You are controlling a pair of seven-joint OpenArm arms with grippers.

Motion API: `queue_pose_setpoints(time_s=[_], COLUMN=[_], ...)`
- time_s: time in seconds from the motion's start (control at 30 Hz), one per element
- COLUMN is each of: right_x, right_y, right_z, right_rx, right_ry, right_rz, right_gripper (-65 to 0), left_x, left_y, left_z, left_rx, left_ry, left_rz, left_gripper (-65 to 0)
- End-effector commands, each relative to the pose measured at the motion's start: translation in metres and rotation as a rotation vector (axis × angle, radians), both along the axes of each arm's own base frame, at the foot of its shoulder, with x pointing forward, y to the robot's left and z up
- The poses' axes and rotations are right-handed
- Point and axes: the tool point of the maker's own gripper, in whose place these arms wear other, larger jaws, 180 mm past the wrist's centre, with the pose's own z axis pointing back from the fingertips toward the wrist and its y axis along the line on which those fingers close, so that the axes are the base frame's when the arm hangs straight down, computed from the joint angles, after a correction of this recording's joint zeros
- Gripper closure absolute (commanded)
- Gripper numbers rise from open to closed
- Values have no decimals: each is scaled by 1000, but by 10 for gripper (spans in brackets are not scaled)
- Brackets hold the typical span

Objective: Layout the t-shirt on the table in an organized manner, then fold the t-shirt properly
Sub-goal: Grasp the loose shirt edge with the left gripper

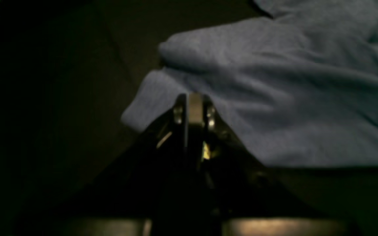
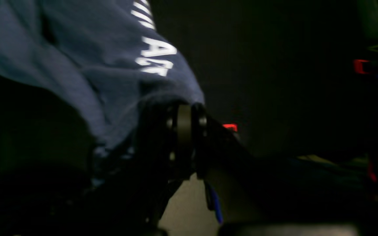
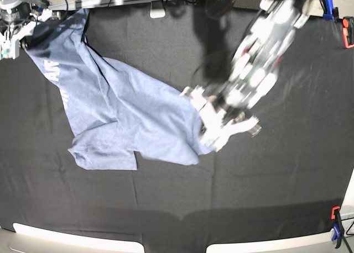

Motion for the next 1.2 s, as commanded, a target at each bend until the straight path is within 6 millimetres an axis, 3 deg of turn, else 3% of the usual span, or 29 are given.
queue_pose_setpoints(time_s=[0.0, 0.1, 0.27, 0.43, 0.5, 0.7, 0.83, 1.03, 1.07, 1.13, 1.17], right_x=[5, 6, 6, 6, 5, 5, 3, 3, 3, 3, 3], right_y=[5, 11, 12, 12, 12, 12, 11, 11, 11, 11, 11], right_z=[8, 7, 7, 7, 6, 5, 4, 4, 4, 4, 4], right_rx=[-6, 23, 32, 32, 31, 31, 31, 32, 32, 32, 32], right_ry=[-25, -30, -27, -28, -24, -18, -9, -7, -8, -8, -9], right_rz=[44, 65, 64, 64, 64, 62, 59, 59, 59, 59, 59], right_gripper=[0, 0, 0, 0, 0, 0, 0, 0, 0, 0, 0], left_x=[3, -10, -14, 5, 18, 59, 75, 81, 80, 79, 80], left_y=[12, 29, 7, -25, -39, -73, -78, -83, -85, -88, -88], left_z=[18, 27, 37, 43, 34, -21, -39, -49, -49, -49, -48], left_rx=[-10, -94, -195, -263, -258, -126, -103, -160, -170, -173, -173], left_ry=[-53, -44, -53, -56, -19, 141, 198, 257, 259, 262, 260], left_rz=[30, 75, 19, -34, -51, -68, -68, -63, -64, -69, -69], left_gripper=[0, 0, 0, -157, -187, -199, -229, -219, -183, -25, 0])
